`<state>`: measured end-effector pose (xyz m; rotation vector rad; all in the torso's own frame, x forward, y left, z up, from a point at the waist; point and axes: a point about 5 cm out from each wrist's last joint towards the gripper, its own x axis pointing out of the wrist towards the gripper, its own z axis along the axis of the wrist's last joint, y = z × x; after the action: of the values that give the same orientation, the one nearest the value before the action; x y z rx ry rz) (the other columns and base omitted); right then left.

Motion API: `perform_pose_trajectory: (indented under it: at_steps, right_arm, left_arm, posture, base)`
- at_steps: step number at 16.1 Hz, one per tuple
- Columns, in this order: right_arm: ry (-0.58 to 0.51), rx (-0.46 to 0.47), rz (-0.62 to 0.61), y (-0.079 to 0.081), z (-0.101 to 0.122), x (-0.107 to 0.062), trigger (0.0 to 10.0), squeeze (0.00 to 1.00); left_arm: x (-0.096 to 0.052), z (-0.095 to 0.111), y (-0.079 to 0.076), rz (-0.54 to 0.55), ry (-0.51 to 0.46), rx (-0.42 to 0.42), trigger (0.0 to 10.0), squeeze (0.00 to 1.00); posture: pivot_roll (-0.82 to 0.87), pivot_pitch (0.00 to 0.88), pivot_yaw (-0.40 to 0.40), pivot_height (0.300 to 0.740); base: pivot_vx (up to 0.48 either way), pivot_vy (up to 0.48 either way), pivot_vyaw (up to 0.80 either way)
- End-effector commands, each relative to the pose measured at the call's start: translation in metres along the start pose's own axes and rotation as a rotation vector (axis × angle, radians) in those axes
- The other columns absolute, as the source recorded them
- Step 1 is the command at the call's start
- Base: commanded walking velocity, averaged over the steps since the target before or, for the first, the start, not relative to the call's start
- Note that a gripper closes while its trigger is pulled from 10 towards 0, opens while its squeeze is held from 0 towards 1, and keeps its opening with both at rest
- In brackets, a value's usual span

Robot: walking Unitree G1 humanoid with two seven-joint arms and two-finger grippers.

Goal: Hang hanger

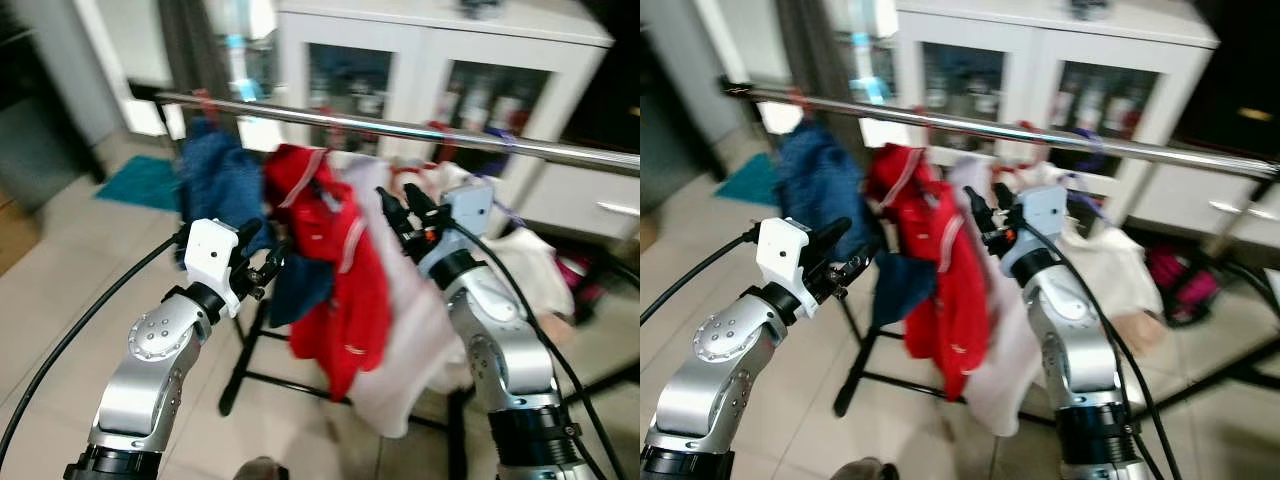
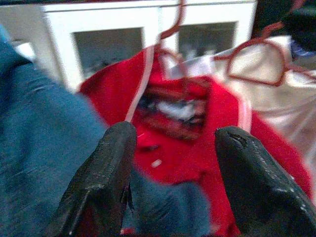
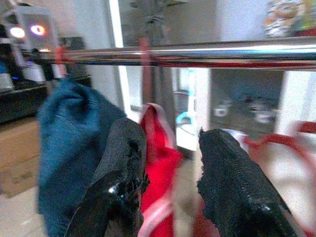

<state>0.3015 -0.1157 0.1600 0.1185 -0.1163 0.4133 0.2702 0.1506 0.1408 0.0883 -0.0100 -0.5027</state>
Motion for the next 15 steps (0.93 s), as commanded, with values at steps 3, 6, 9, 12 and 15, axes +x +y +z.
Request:
perform_pose_trajectory:
  at_steps: [3, 6, 9, 12, 15]
  right_arm:
    - [-0.013, -0.027, -0.007, -0.0002, 0.0105, 0.0018, 10.0, 0.0]
    - [-0.011, -0.028, -0.02, -0.0011, 0.0113, 0.0014, 10.0, 0.0]
    - [0.031, -0.045, -0.036, -0.0024, 0.0069, 0.0007, 10.0, 0.0]
    - [0.047, -0.055, -0.035, -0.0023, 0.0038, 0.0003, 10.0, 0.0]
    - [0.058, -0.085, -0.053, -0.0028, 0.0031, 0.0013, 10.0, 0.0]
  left_arm:
    - [-0.0004, -0.0001, -0.0005, 0.004, 0.005, 0.03, 10.0, 0.0]
    - [-0.0019, -0.0007, -0.0001, 0.011, 0.005, 0.033, 10.0, 0.0]
    - [-0.0017, -0.0011, 0.0006, 0.017, 0.005, 0.036, 10.0, 0.0]
    - [0.0003, -0.0001, 0.0011, 0.02, 0.002, 0.036, 10.0, 0.0]
    - [0.0016, 0.0002, 0.0013, 0.02, 0.003, 0.041, 10.0, 0.0]
  posture:
    - [0.03, 0.0, 0.028, 0.74]
    - [0.03, 0.0, 0.023, 0.74]
    - [0.03, 0.0, 0.024, 0.74]
    - [0.03, 0.0, 0.027, 0.74]
    - [0.03, 0.0, 0.028, 0.74]
  base:
    - [0.0, 0.0, 0.0]
    - [0.0, 0.0, 0.0]
    - [0.0, -0.085, 0.0]
    - [0.0, -0.312, 0.0]
    - [0.0, -0.351, 0.26]
